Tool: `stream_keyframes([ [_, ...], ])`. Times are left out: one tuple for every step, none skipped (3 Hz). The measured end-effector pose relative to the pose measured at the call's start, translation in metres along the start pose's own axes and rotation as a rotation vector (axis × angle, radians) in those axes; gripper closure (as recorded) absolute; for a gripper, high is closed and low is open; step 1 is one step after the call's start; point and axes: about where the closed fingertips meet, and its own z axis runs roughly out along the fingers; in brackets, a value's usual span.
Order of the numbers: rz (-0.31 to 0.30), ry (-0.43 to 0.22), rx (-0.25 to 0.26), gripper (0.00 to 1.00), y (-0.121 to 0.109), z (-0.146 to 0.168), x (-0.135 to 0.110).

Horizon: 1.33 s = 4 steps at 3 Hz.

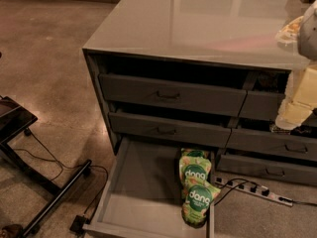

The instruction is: Pick green rice chip bag from bottom drawer and place on counter

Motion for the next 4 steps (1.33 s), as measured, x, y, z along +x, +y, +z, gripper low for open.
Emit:
stream_keyframes([
  [0.000,0.000,0.000,0.00,0.000,0.000,0.000],
  [0.033,-0.062,-0.016,0.00,-0.001,0.021,-0.003],
  [0.095,-0.163,-0.054,0.00,0.005,0.072,-0.019],
  [0.113,-0.250,-0.120,0.00,0.024,0.129,-0.054],
])
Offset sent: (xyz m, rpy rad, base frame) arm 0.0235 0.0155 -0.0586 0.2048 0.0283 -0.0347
